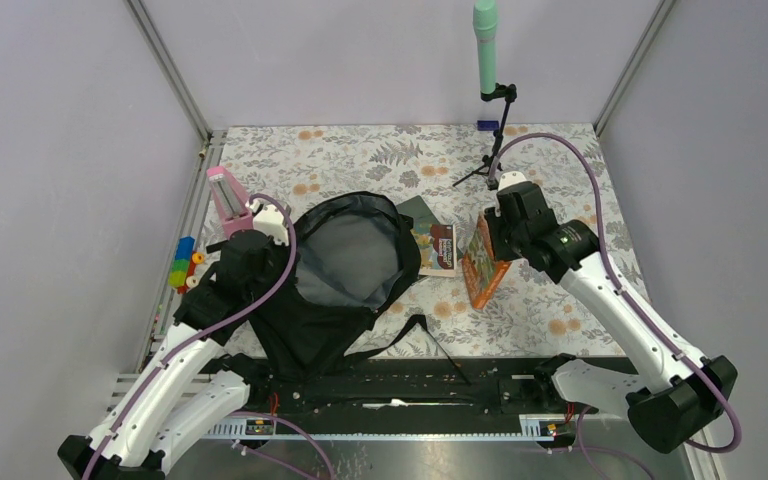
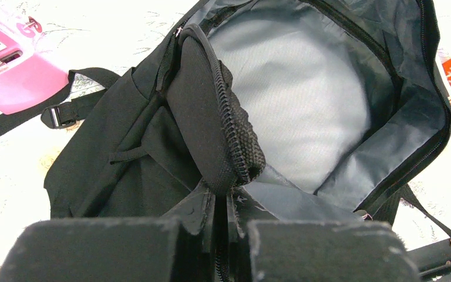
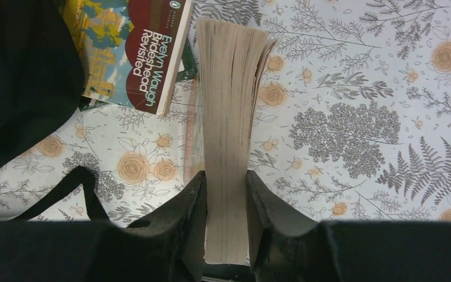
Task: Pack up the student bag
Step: Pick up the book from the center of the board.
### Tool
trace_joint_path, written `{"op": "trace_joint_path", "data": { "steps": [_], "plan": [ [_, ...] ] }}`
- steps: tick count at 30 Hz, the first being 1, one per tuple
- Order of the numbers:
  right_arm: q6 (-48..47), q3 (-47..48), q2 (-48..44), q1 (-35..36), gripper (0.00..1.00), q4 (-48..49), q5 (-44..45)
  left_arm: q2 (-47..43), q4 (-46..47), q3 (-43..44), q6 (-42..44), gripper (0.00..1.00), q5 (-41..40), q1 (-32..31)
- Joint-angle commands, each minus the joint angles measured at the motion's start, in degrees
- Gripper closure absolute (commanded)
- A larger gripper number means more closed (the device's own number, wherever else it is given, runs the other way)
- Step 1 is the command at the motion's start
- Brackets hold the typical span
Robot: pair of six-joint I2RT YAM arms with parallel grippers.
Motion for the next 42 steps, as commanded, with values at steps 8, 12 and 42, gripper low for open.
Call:
{"op": "trace_joint_path", "data": {
  "steps": [8,12,42],
  "plan": [
    [2.5,-2.7,2.5,0.7,0.84,2.8,-3.3,-1.6,2.8,1.6,-0.2,1.0,-2.2,0.0],
    [2.2,-2.8,2.7,2.1,0.75,2.8,-3.2,-1.5,2.8,1.6,-0.2,1.0,-2.3,0.0],
    [6.1,5.6,-3.8,3.0,1.0,-1.8,7.9,-3.6,5.2,1.0,1.6,1.0,6.4,0.0]
  ]
}}
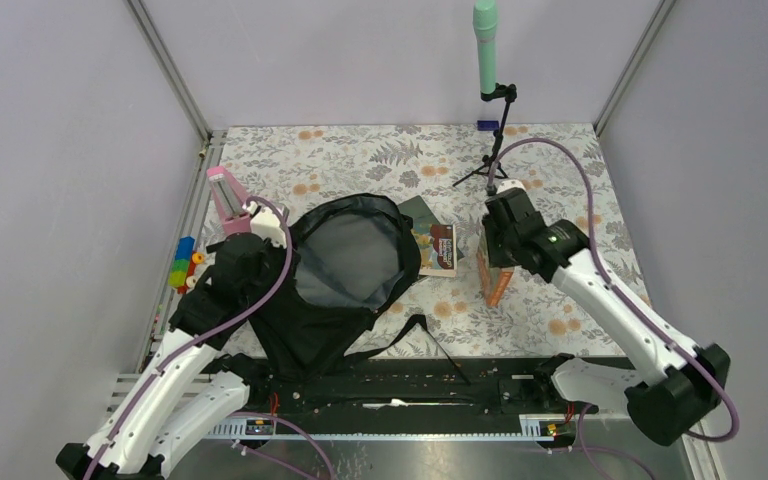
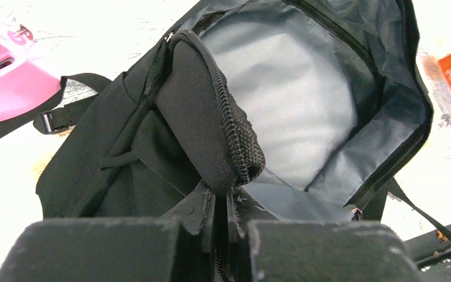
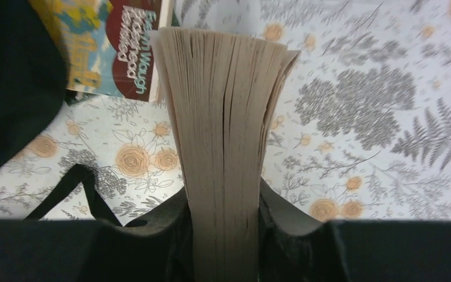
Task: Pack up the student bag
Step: Pick up the book from the center of the board, then place the book in the student bag.
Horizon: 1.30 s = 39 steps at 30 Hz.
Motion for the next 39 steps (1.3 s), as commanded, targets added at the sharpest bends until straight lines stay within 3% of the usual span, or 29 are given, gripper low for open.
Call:
{"op": "trace_joint_path", "data": {
  "steps": [1,7,11,14,18,30,39],
  "plan": [
    [-3.1,8.9,-10.7,0.5,1.0,-0.1,4.2,-2.1,5.9,0.9,1.7,1.0,6.3,0.1],
    [-3.7,9.3,-21.1,0.5,1.0,12.8,-14.5,-4.1,8.7,-0.1,2.8,1.0,18.4,0.0],
    [2.0,5.9,-22.6,0.5,1.0,25.3,-32.1,-5.0,10.3,-0.8,3.0,1.0,24.6,0.0],
    [7.5,0.4,-22.1,0.8,1.0,37.8,-39.8,-5.2,10.6,-1.0,3.0,1.0,26.9,0.0],
    [9.5,-5.3,-19.5,4.6,1.0,48.2,-41.1,-5.3,11.0,-1.1,3.1,1.0,27.6,0.0],
    [8.6,-18.2,-15.1,10.9,1.0,54.5,-36.1,-4.5,11.3,-1.2,3.4,1.0,27.1,0.0],
    [14.8,-19.6,-10.1,12.4,1.0,60.8,-33.4,-5.2,12.9,-0.7,2.4,1.0,29.4,0.2]
  ]
}}
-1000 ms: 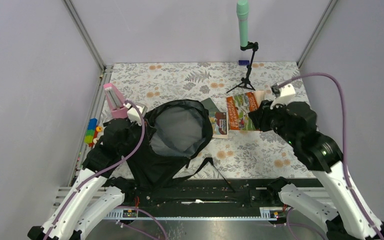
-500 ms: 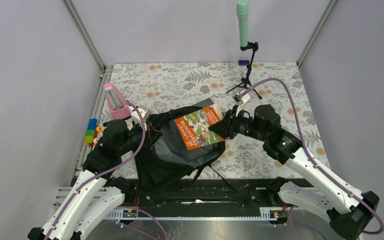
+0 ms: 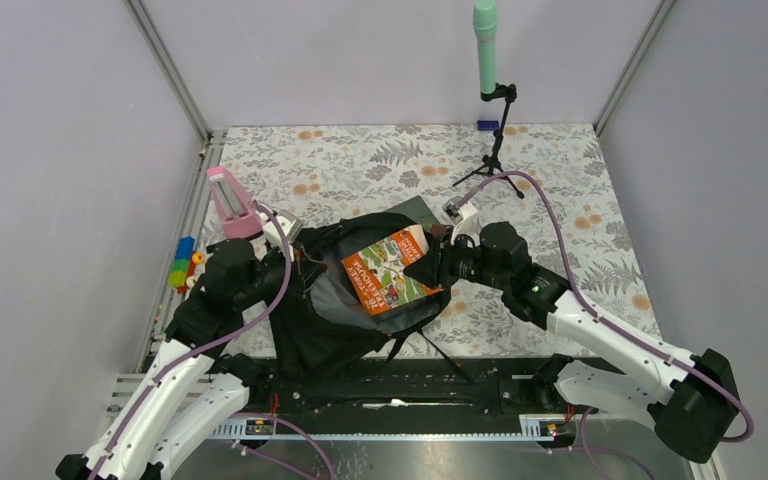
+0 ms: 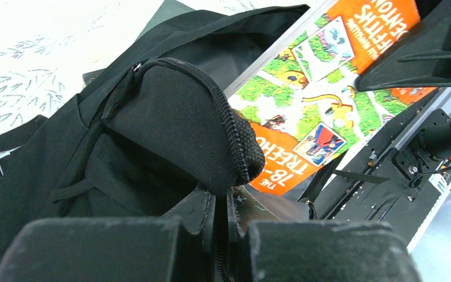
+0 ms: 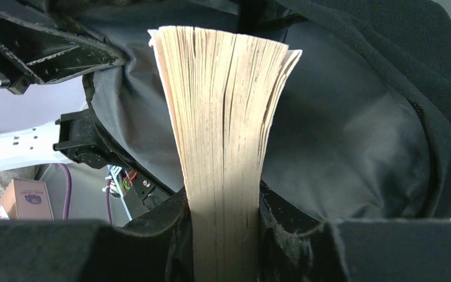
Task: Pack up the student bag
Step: Place the book in the student bag.
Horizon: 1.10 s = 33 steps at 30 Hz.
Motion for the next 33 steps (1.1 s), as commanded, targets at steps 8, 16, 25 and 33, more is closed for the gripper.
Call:
{"op": "trace_joint_path", "data": {
  "steps": [8,16,25,33],
  "plan": [
    [11.3,0.5,6.5,2.6,1.0,16.6,0.2,-1.7,8.3,2.1,-1.6,1.0,7.0,0.3],
    [16.7,0.4,9.7,3.7,1.0,23.0,-3.0,-1.6,8.1,2.4,-1.2,1.0,7.4,0.4],
    [15.2,2.4,21.5,7.4,1.0,29.1,-2.4,-2.1,8.5,2.1,-1.2,1.0,7.9,0.7],
    [11.1,4.4,27.8,9.1,1.0,24.6,5.5,-2.9,8.7,2.3,-1.2,1.0,7.3,0.8]
  ]
}}
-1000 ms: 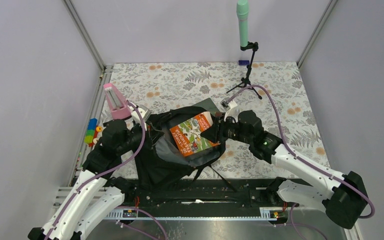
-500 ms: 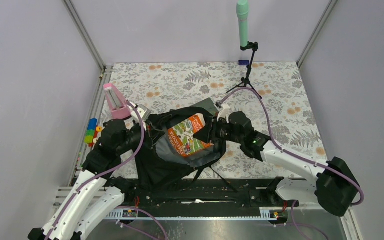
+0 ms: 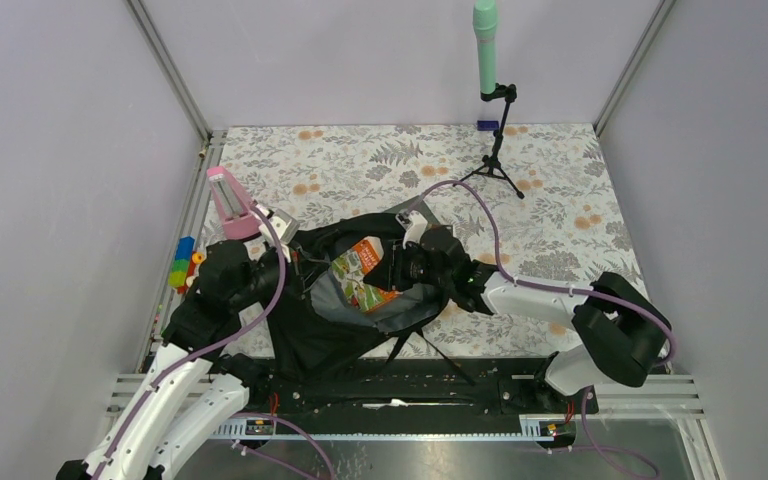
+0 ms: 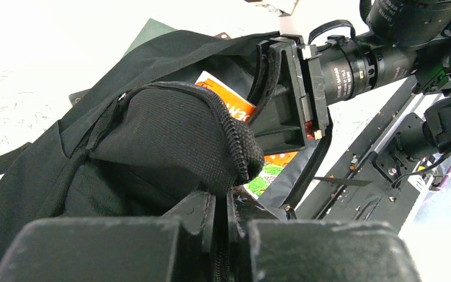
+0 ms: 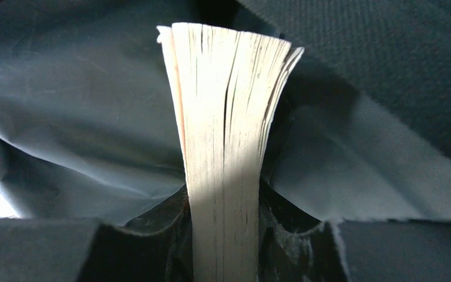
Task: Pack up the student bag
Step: Place the book in the student bag.
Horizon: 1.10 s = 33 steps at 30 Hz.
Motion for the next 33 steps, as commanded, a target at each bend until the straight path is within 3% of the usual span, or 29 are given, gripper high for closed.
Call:
{"op": "trace_joint_path", "data": {
  "steps": [1,6,9,13,22,26,33],
  "plan": [
    [-2.5,3.0,-0.1,2.1,1.0,1.2,4.0,-1.9,6.2,2.4,-0.4,1.0,3.0,0.1],
    [-5.4,7.1,4.3,4.2,1.0,-1.4,3.1,-2.1,7.0,2.2,-0.7,1.0,3.6,0.2],
    [-10.4,12.8,8.7,9.1,1.0,-6.9,7.1,-1.9,6.8,2.1,-0.6,1.0,3.5,0.4],
    [-9.9,14.7,13.1,11.8,0.98,-8.8,13.6,-1.9,6.6,2.0,-0.5,1.0,2.9,0.5],
    [-14.3,11.3,9.8,11.7,0.5,-12.2,23.9,-0.9,4.8,2.0,0.2,1.0,-2.6,0.6],
    [-16.0,12.2,7.4,11.8,0.42,-14.8,27.4,-0.3,3.7,2.1,0.6,1.0,-6.4,0.6],
    [-19.2,12.5,2.3,11.7,0.37,-17.0,28.2,0.7,3.1,2.1,0.9,1.0,-6.7,0.7]
  ]
}}
